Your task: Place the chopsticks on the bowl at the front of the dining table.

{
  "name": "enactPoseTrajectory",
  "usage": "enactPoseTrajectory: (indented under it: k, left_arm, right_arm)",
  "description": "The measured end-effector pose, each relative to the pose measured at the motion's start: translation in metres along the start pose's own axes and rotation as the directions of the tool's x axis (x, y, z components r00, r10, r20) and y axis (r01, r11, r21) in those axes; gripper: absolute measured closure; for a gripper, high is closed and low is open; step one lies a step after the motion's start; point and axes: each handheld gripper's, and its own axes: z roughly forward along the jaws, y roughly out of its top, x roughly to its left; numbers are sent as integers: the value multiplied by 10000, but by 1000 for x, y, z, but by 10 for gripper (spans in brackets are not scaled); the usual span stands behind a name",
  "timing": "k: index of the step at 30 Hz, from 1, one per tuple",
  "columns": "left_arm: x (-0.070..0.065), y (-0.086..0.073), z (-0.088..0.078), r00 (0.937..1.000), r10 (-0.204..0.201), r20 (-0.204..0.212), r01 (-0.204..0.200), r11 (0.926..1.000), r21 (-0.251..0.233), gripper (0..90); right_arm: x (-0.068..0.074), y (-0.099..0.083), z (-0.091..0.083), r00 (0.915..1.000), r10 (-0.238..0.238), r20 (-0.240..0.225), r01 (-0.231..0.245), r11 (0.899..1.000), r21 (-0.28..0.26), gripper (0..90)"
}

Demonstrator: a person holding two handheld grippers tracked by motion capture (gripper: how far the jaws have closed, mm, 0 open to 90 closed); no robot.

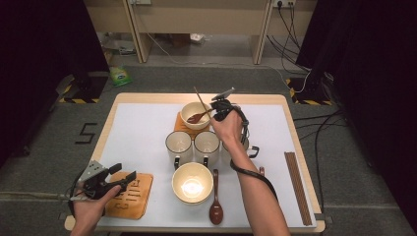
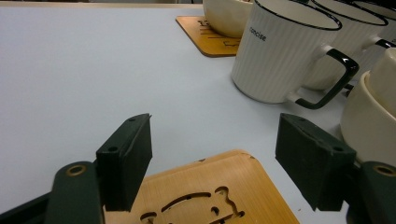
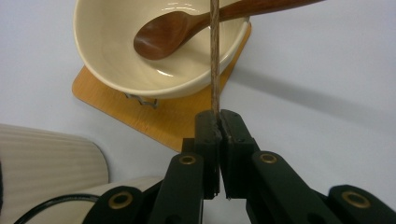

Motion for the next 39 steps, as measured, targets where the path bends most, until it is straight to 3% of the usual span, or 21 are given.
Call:
enactPoseTrajectory:
  k: [20, 39]
  left_arm:
    - [0, 0, 1, 10000, -7, 9, 7, 10000, 2, 264]
    - [0, 0, 1, 10000, -3, -5, 3, 10000, -16, 263]
  right_arm:
    - [0, 6, 5, 10000, 23, -21, -23, 9997, -233, 848]
    - [-7, 2, -8, 9997, 233, -104, -239, 9981, -574, 707]
